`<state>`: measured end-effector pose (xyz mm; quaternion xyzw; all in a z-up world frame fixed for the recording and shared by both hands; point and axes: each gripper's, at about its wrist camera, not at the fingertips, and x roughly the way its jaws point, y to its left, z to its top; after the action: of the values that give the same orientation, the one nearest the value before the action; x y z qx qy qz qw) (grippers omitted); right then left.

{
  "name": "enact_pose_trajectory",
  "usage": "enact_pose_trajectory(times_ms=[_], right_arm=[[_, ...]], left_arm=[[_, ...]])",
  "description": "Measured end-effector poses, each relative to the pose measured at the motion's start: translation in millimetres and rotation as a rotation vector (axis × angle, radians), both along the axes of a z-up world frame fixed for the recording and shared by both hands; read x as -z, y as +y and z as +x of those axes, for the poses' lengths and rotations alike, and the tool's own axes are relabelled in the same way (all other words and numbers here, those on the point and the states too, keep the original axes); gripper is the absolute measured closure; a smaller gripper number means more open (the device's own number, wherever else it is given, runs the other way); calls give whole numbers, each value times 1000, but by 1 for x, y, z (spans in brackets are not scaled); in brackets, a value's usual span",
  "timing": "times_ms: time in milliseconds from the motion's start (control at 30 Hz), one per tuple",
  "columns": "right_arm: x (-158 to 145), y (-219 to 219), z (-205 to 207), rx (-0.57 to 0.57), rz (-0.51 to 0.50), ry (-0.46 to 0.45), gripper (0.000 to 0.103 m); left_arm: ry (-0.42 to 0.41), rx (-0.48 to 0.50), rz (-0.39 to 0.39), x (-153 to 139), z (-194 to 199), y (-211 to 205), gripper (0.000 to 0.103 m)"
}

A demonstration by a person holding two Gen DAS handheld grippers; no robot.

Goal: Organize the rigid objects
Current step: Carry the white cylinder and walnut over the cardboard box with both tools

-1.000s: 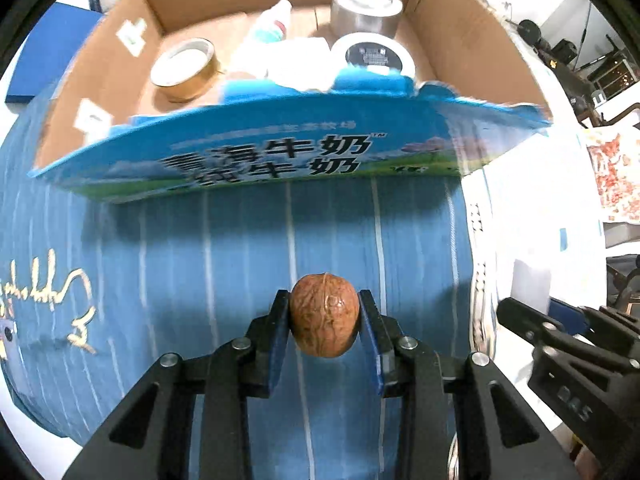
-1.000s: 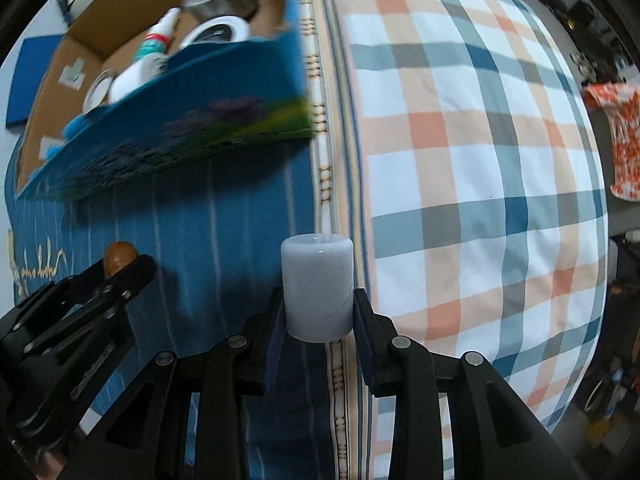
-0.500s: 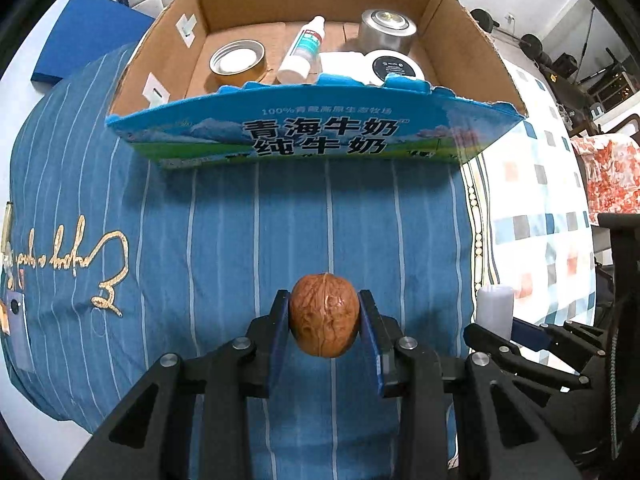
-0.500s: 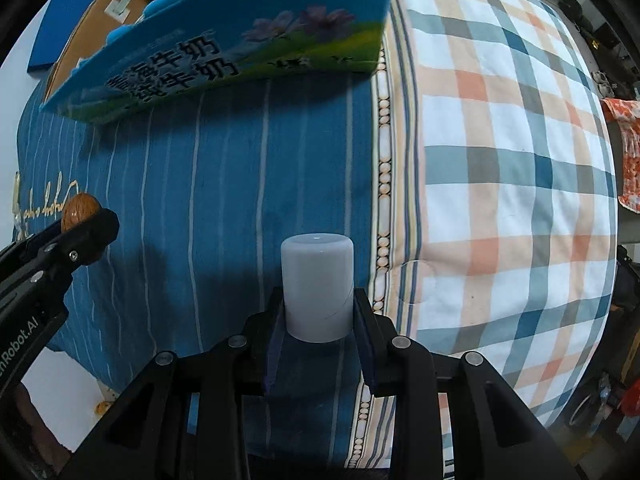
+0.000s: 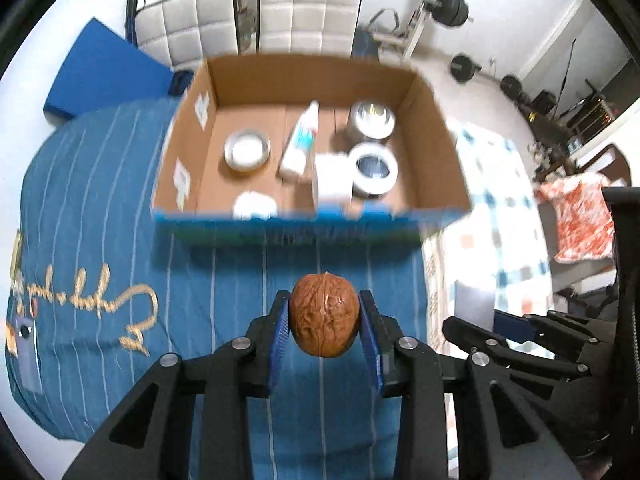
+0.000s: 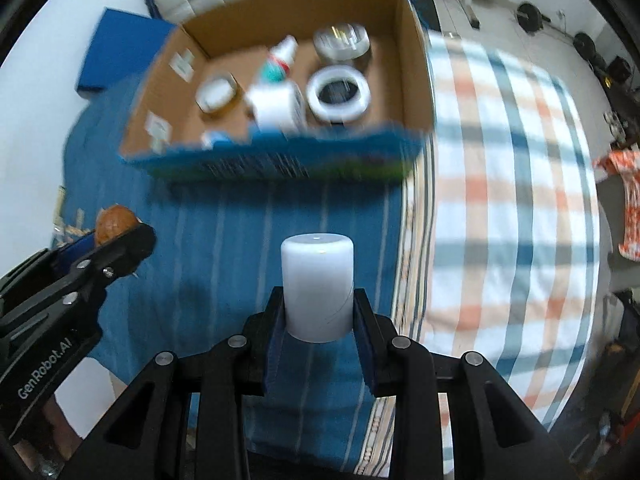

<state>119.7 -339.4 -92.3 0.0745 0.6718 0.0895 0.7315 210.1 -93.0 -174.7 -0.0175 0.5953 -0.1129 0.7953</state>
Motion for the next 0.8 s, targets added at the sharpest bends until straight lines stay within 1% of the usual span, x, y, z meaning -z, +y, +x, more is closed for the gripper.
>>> enact_pose_trajectory(times_ms=[100, 167, 200, 267, 333, 367, 400, 467, 533, 600, 700, 800], right_arm=[[-28, -1, 31, -4, 19, -53, 69], [-37, 0, 54, -3, 30, -79, 69], [-40, 2, 71, 1, 35, -92, 69], [-42, 6, 98, 8, 48, -105, 69], [-40, 12, 130, 14, 64, -110, 69], [-35, 17, 154, 14, 67, -111, 69], [-33, 20, 165, 17, 67, -112, 69], [-17, 30, 205, 17, 59, -100, 69], [1, 38, 235, 27, 50, -75, 69], [30, 46, 267, 27, 23, -37, 69], [63, 53, 294, 21, 9, 18, 69], [86, 58, 311, 12, -12, 44, 69]], left_arm=[[-45, -5, -24, -25, 26, 4, 73], [-71, -5, -29, -36, 46, 7, 73], [-87, -4, -29, -41, 62, 9, 73], [-96, -6, -28, -44, 88, 14, 73], [-91, -14, -28, -39, 123, 19, 73], [-87, -13, -20, -34, 138, 21, 73], [-81, -14, -13, -28, 156, 23, 73], [-49, -15, -10, -10, 190, 27, 73], [-6, -24, -19, 10, 218, 31, 73], [46, -32, -41, 34, 243, 35, 73], [130, -46, -52, 73, 274, 39, 73], [201, -58, -62, 103, 296, 44, 73]])
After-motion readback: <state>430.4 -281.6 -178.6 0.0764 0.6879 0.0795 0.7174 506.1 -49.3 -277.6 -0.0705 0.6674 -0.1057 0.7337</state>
